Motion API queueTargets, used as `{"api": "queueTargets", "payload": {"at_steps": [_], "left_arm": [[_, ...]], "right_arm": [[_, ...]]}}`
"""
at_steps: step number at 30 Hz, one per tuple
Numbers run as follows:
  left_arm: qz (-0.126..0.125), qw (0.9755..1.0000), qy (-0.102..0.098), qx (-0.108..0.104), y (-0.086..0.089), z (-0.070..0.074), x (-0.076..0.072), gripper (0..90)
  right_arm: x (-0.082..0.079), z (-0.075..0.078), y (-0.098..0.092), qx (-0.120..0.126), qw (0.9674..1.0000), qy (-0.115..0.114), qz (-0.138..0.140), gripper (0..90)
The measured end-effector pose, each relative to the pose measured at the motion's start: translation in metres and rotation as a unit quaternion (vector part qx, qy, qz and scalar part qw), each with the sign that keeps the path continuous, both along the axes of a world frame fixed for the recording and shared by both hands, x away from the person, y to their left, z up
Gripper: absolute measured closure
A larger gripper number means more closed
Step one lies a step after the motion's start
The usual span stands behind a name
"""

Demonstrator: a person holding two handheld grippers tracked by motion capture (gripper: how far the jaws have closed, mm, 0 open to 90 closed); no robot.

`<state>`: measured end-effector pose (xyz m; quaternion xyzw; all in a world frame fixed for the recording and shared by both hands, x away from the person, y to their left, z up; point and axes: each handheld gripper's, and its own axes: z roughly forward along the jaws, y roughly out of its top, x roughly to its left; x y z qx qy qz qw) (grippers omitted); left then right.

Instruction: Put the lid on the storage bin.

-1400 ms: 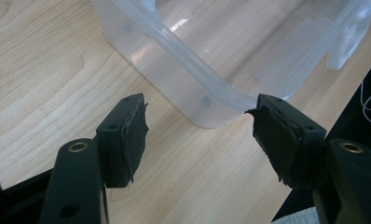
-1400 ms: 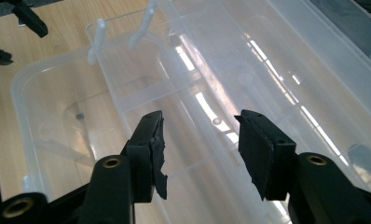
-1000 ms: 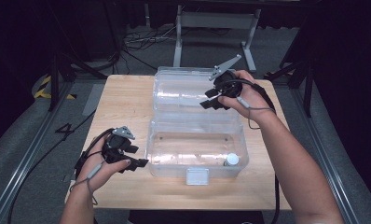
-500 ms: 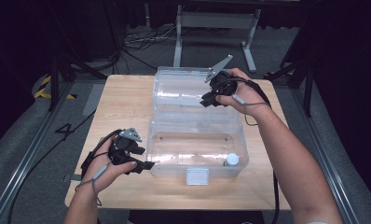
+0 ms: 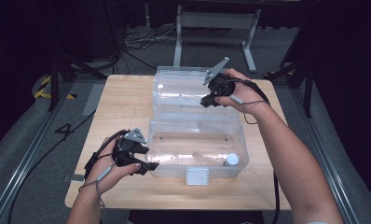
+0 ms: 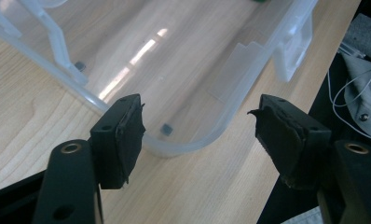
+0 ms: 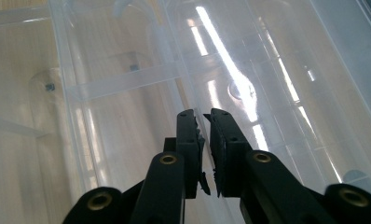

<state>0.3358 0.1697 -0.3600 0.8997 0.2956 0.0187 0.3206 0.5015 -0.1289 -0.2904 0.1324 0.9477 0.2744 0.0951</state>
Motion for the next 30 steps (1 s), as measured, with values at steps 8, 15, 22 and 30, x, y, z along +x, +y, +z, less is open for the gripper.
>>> {"api": "queueTargets", "payload": {"at_steps": [8,15,22,30], "left_arm": [[-0.019,0.9998,-0.004,-0.006,-0.010,0.002,-0.003,33.7],[-0.041,0.9991,-0.004,-0.006,-0.020,-0.001,-0.001,35.3],[-0.070,0.9975,0.001,-0.010,-0.029,-0.009,0.003,40.7],[-0.106,0.9942,0.021,0.002,-0.040,-0.029,0.011,51.8]], "right_arm": [[-0.003,-0.001,-0.001,0.006,0.9997,-0.013,0.019,85.5],[-0.006,-0.001,-0.002,0.006,0.9996,-0.019,0.020,85.4],[-0.008,-0.002,-0.002,0.010,0.9996,-0.022,0.018,85.3],[-0.008,-0.003,-0.003,0.015,0.9996,-0.020,0.011,84.9]]}}
